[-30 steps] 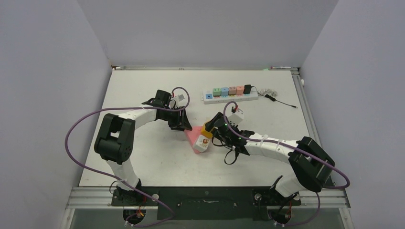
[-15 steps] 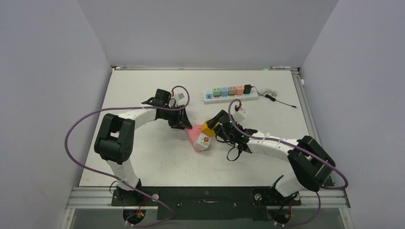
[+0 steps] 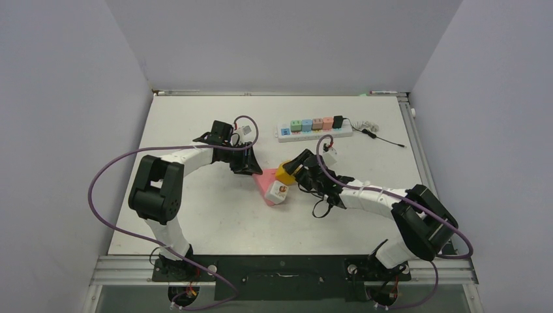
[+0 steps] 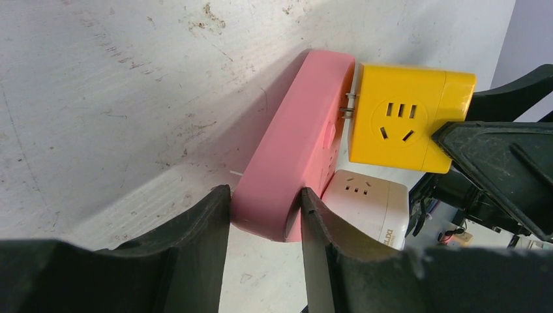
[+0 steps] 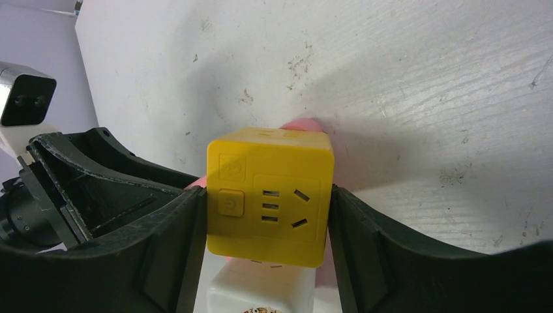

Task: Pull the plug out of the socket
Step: Remove the plug from the socket.

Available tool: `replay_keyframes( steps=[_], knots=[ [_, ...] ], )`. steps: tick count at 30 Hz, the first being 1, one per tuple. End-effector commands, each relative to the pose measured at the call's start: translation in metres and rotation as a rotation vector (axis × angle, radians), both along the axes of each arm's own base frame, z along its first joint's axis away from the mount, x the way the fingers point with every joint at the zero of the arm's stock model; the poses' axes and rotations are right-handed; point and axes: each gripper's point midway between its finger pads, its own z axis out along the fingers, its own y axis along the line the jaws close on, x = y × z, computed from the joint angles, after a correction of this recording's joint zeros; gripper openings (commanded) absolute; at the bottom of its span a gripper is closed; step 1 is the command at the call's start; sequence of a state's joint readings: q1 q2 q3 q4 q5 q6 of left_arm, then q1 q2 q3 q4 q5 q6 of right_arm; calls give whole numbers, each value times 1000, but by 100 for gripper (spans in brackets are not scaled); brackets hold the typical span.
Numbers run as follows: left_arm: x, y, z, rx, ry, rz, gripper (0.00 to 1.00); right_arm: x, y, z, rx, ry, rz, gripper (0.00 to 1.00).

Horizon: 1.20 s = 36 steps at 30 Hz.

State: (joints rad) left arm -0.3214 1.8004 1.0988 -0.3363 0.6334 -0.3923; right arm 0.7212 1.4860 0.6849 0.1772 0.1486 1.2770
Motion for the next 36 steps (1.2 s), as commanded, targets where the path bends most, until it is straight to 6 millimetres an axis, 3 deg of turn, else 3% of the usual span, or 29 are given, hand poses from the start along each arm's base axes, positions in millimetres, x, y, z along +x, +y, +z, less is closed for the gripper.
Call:
replay_keyframes(
  steps=[1, 13, 20, 29, 36],
  knots=[
    [-5, -4, -1, 4, 7, -9, 0, -24, -24, -51, -203, 170, -32, 5],
    [-4, -4, 1, 1, 0, -6, 0, -16, -8, -26, -542, 70, -6, 5],
    [-4, -3, 0, 7, 4, -2, 0, -13, 1, -12, -633, 8, -4, 5],
    [-2, 3, -5, 54, -2, 7, 0, -12, 8, -17, -526, 44, 46, 5],
    [-2, 5, -8, 71, -1, 10, 0, -7, 4, -22, -412, 95, 62, 5]
  ],
)
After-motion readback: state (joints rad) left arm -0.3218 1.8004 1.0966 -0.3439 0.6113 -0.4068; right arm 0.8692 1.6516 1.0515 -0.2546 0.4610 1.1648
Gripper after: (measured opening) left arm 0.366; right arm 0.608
